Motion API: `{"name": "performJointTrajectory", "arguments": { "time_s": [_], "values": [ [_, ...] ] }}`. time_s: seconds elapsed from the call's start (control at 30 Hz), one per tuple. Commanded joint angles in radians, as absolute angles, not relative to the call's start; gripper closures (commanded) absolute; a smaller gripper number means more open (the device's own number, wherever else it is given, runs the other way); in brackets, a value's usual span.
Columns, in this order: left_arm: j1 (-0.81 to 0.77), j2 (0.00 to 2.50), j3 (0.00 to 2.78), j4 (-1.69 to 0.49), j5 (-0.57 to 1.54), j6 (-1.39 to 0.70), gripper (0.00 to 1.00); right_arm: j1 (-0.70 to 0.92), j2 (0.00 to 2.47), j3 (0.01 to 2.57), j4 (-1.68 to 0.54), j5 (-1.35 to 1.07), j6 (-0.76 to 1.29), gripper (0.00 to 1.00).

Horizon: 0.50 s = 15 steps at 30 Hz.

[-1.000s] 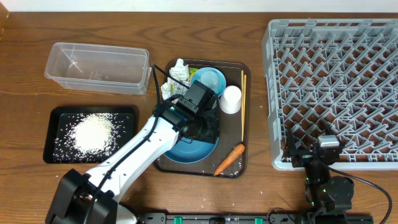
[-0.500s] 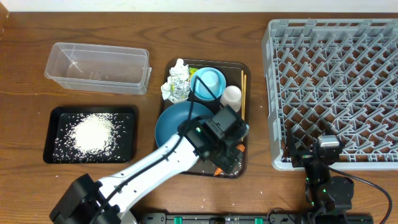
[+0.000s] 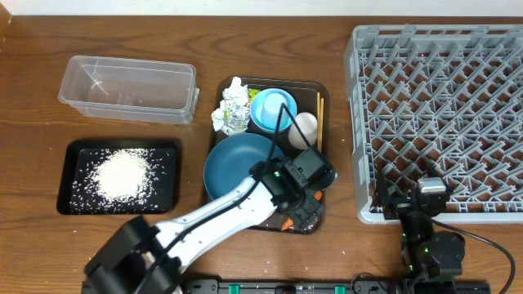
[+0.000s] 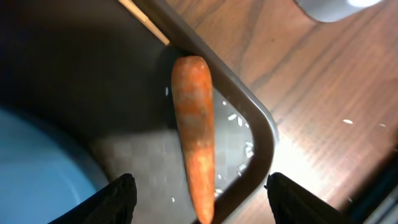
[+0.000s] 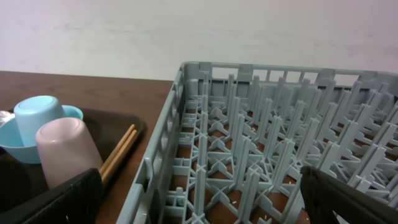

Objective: Sort waste into correct bins and load items into the dishwasher rack
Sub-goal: 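Release the plate and move the left gripper to the orange carrot, then grasp the orange carrot with the left gripper and lift it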

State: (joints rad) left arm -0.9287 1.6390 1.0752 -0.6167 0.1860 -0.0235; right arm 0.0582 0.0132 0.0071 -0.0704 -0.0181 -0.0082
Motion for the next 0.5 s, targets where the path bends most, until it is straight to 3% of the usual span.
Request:
{"name": "performJointTrajectory", "arguments": {
  "time_s": [0.0,0.47],
  "values": [
    [-0.929,1.683,1.095,-0.594,0.176,-0.004,0.31,0.059,0.014,0.006,-0.074,-0.012,-0.016,0.01],
    [-0.929,1.771,1.095,-0.514,0.19,-0.004,0.33,0.059,0.014,0.006,-0.074,-0.012,-0.016,0.01]
  ]
}}
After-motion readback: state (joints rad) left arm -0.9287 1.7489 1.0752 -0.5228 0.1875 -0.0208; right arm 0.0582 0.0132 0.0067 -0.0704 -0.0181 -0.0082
